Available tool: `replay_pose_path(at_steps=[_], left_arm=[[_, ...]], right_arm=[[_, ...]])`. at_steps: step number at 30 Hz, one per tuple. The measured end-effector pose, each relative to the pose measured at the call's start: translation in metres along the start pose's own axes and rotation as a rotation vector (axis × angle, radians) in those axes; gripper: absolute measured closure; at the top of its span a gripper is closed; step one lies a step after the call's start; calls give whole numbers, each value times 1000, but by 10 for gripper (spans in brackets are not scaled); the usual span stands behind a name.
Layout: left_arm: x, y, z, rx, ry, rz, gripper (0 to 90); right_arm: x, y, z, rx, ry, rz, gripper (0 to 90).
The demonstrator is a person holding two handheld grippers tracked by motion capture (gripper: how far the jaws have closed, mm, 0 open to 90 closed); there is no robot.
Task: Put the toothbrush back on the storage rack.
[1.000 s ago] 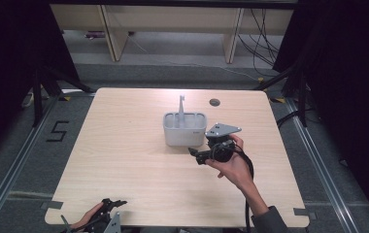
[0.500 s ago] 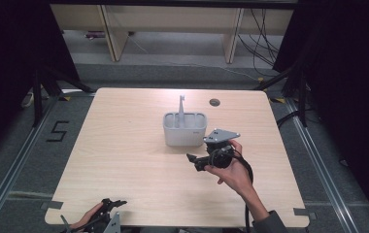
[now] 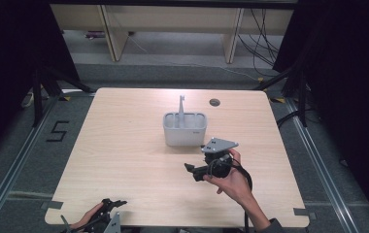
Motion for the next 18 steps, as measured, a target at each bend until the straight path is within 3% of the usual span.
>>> replay_pose_path(at_steps=[2, 5, 9, 10, 11, 18], left_arm=[[0, 0, 1, 0, 7, 6, 160], [0, 0, 0, 0, 1, 1, 160], [0, 0, -1, -1, -8, -6, 160], [0, 0, 0, 1, -3, -2, 160], [0, 0, 0, -1, 1, 4, 160], [0, 0, 0, 1, 0, -1, 160]], right_arm=[[-3, 1, 1, 3, -7, 4, 166], [-9, 2, 6, 14, 22, 18, 166], [-15, 3, 8, 19, 11, 19, 166], [-18, 1, 10, 19, 33, 26, 167], [-19, 2, 10, 24, 17, 19, 166], [-30, -1, 11, 29, 33, 14, 167]])
Point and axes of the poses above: each handheld gripper's, and its own axes: y roughly forward along the jaws, x roughly out of its top, z roughly to its left, the point moved 5 cm from there along y, roughly forward along the jaws, and after that the axes turned 9 degrees about x, right-handed, at the moved point
